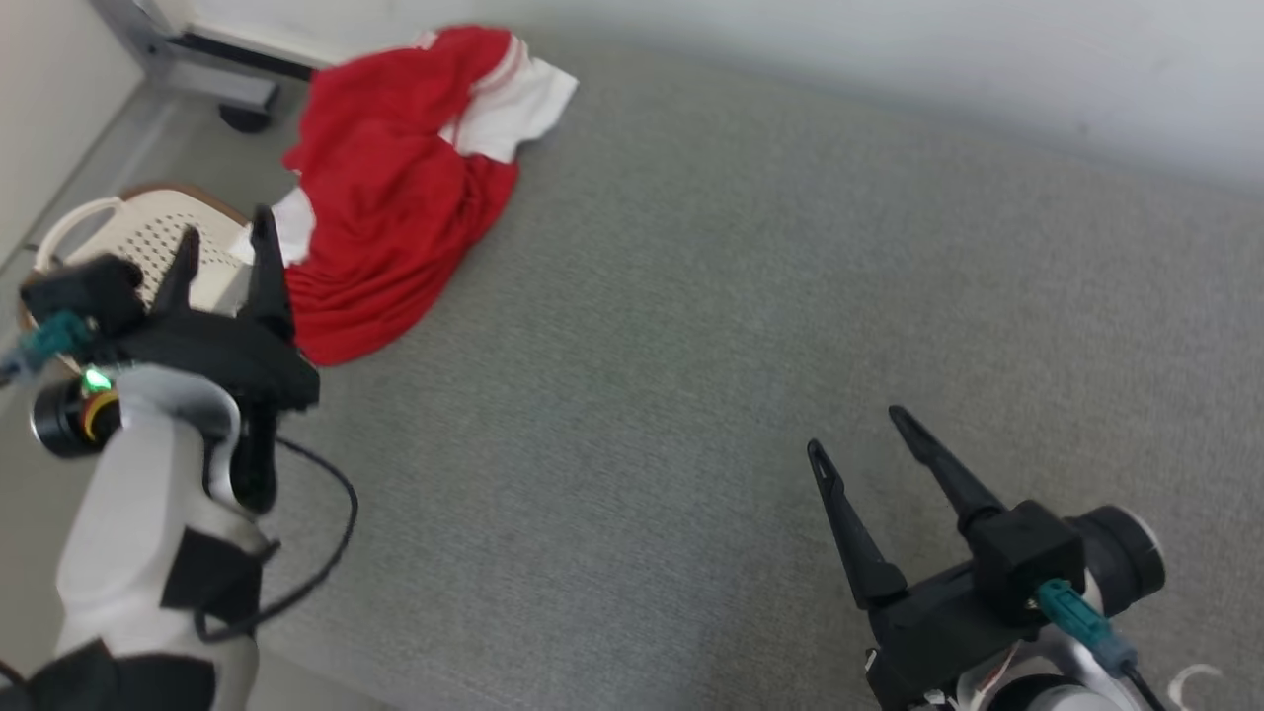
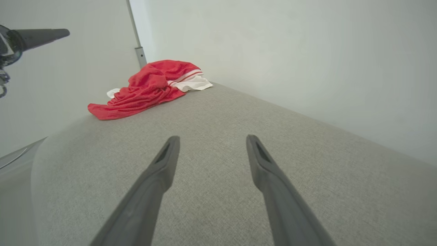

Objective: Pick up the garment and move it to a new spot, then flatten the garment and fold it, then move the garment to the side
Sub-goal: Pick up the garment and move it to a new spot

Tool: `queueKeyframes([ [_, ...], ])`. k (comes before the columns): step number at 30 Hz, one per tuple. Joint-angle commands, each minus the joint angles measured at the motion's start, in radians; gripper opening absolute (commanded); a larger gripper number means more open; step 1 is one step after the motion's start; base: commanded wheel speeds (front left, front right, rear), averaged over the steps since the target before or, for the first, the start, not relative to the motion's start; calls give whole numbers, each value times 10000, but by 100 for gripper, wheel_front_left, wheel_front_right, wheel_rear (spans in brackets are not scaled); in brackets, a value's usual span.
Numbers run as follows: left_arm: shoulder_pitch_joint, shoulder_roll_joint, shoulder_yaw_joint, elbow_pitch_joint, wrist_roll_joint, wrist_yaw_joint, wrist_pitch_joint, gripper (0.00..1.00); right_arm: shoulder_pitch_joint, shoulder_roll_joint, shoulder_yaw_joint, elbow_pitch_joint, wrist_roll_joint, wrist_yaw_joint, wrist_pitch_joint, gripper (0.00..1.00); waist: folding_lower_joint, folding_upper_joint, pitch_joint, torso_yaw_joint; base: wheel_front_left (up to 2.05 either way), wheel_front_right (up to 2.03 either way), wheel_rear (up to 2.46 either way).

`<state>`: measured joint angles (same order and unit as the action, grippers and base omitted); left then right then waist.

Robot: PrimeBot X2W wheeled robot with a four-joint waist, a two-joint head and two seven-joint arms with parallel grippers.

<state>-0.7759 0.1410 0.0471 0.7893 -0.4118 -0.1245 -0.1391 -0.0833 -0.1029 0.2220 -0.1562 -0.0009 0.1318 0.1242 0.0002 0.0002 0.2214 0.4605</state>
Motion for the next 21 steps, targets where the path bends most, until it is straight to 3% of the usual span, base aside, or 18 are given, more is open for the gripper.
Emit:
queueKeyframes([
  [1,-556,91,45,338,-96,-54,42,100,-3,-194,42,-477,-44,-23,214,100,-2,-2,1672,-1207,0,0,0],
  [6,-1705,168,269,1484,-593,-64,351,100,287,-612,-51,-1918,-108,-23,937,100,-2,-2,2640,-1446,0,0,0],
  [10,-2289,359,702,2333,-981,291,378,100,646,-713,-276,-2726,-176,-23,1245,100,-2,-2,3071,-1525,0,0,0],
  [21,-2881,488,1143,3822,-1446,868,332,100,1005,-901,-373,-3598,-188,-23,1550,100,-2,-2,3523,-1808,0,0,0],
])
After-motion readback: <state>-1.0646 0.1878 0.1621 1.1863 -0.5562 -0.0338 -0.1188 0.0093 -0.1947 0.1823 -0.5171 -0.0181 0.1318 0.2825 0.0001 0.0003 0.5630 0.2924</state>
